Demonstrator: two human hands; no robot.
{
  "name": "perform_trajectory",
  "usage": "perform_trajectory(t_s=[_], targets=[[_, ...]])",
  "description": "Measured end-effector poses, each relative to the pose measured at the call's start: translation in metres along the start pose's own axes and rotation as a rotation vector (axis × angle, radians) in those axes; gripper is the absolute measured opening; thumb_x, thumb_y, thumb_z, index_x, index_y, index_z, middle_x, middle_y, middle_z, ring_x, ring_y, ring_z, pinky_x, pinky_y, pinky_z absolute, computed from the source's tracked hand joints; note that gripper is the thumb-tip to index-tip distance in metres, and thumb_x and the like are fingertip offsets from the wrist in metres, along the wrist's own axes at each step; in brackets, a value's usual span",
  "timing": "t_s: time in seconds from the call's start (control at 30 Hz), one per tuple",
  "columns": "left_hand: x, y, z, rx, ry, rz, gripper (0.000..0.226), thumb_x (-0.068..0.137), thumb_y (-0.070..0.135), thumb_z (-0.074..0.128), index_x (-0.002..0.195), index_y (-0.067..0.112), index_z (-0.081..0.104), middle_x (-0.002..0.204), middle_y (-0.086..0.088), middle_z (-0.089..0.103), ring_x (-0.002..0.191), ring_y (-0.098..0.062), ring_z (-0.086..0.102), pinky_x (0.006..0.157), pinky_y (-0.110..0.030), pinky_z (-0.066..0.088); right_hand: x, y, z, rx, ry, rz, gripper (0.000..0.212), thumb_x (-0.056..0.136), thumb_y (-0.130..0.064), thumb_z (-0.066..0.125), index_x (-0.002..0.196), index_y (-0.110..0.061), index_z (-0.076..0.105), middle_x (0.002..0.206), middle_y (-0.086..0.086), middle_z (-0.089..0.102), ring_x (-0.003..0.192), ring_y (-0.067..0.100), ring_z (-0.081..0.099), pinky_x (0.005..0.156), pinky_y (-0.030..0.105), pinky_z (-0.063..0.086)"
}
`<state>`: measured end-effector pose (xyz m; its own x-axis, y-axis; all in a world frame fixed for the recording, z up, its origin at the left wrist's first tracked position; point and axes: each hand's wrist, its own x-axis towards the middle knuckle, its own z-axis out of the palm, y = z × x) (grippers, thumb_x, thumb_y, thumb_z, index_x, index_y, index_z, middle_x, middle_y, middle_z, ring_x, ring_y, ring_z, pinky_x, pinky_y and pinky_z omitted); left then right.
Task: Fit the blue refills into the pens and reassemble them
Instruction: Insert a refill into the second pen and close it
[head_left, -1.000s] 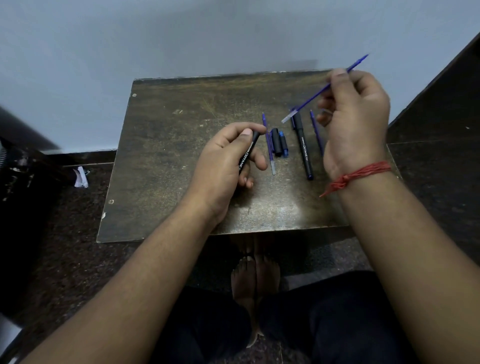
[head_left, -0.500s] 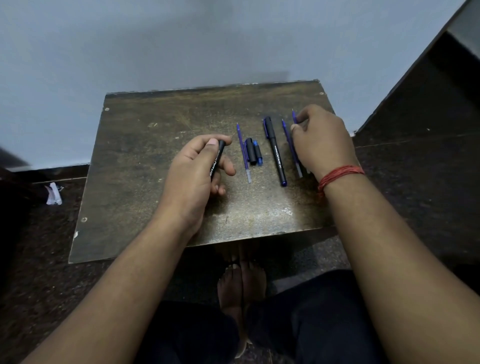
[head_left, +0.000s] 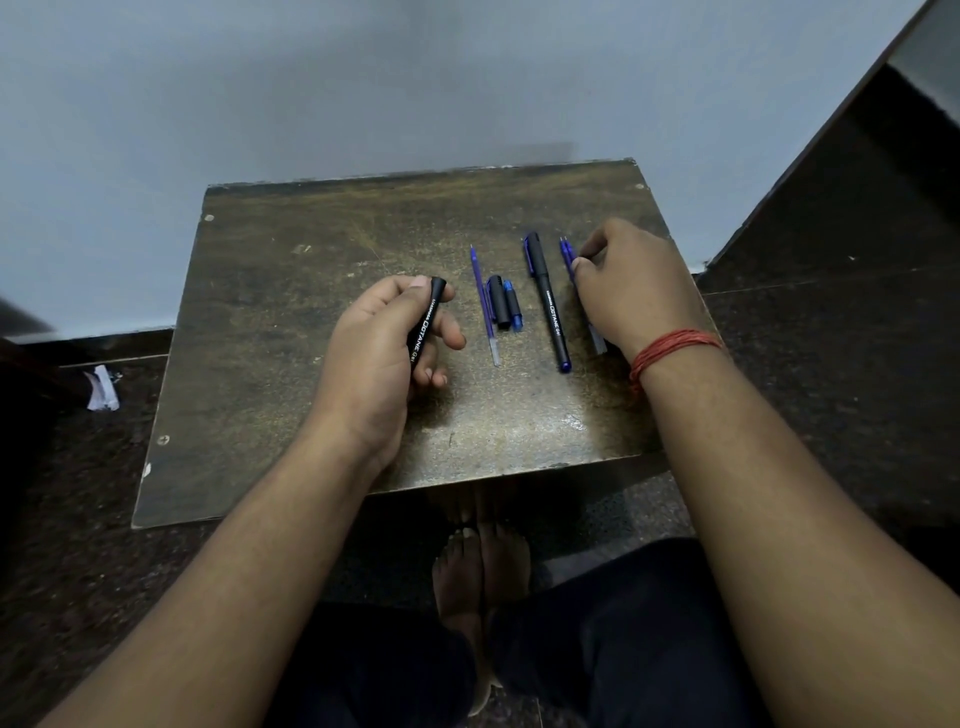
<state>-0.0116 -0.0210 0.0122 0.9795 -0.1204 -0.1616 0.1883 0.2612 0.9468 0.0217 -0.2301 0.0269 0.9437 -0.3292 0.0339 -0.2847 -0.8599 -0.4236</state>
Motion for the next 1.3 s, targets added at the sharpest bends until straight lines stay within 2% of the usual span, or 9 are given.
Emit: perform_trajectory(t_s=[0.23,0.43,0.57,0.67,0.83,1.1,1.3], targets=[[0.000,0.000,-0.001,-0.006,0.002,-0.009,0.019,0.099,0.025,0.051,0.097,0.013,0.065,0.066,-0.002,0.065,0.042,-0.009,0.036,0.045,-0.024,0.038,-0.001,-0.001,-0.001,0.019,0.009,0.005,0.020,0.097,-0.030,0.053,0.110,-0.018,0.063,0.112,0.006,0.065,0.109,0.028,0.058,0.093,0.046,0.051],[0.000,0.003,-0.001,-0.006,0.031,-0.004,0.019,0.101,0.022,0.049,0.097,0.011,0.064,0.064,-0.001,0.064,0.042,-0.009,0.036,0.044,-0.024,0.037,-0.008,-0.020,0.001,0.136,0.114,-0.156,0.011,0.097,-0.030,0.056,0.098,-0.022,0.063,0.094,-0.007,0.059,0.095,0.017,0.058,0.077,0.033,0.048],[0.001,0.004,0.000,-0.020,0.055,-0.002,0.019,0.102,0.021,0.048,0.095,0.012,0.064,0.064,-0.002,0.063,0.041,-0.009,0.035,0.044,-0.023,0.037,-0.015,-0.038,0.014,0.108,0.111,-0.293,0.012,0.095,-0.032,0.056,0.092,-0.022,0.062,0.091,-0.007,0.054,0.095,0.017,0.052,0.081,0.035,0.046],[0.001,0.007,0.002,-0.028,0.075,-0.001,0.020,0.103,0.020,0.048,0.093,0.012,0.063,0.062,-0.002,0.062,0.040,-0.009,0.035,0.043,-0.023,0.036,-0.016,-0.050,0.026,0.005,0.139,-0.343,0.019,0.095,-0.037,0.055,0.095,-0.019,0.063,0.100,-0.001,0.057,0.103,0.024,0.050,0.089,0.040,0.045],[-0.001,0.010,0.006,-0.049,0.100,-0.013,0.020,0.103,0.018,0.047,0.092,0.012,0.062,0.060,-0.002,0.061,0.040,-0.009,0.033,0.043,-0.023,0.035,-0.013,-0.063,0.045,-0.227,0.213,-0.296,0.029,0.090,-0.041,0.057,0.102,-0.016,0.067,0.116,0.006,0.060,0.114,0.032,0.046,0.090,0.046,0.036],[-0.004,0.014,0.008,-0.069,0.097,-0.004,0.019,0.103,0.016,0.045,0.094,0.009,0.060,0.060,-0.002,0.061,0.039,-0.009,0.034,0.043,-0.023,0.035,-0.018,-0.077,0.057,-0.270,0.228,-0.264,0.015,0.089,-0.025,0.057,0.087,-0.016,0.068,0.108,0.007,0.059,0.108,0.032,0.046,0.087,0.048,0.035],[-0.004,0.015,0.008,-0.067,0.104,-0.007,0.021,0.103,0.017,0.046,0.091,0.011,0.062,0.060,-0.002,0.061,0.040,-0.009,0.035,0.044,-0.024,0.034,-0.020,-0.081,0.058,-0.292,0.207,-0.275,0.014,0.090,-0.020,0.055,0.088,-0.016,0.068,0.108,0.006,0.059,0.110,0.031,0.046,0.089,0.047,0.035]])
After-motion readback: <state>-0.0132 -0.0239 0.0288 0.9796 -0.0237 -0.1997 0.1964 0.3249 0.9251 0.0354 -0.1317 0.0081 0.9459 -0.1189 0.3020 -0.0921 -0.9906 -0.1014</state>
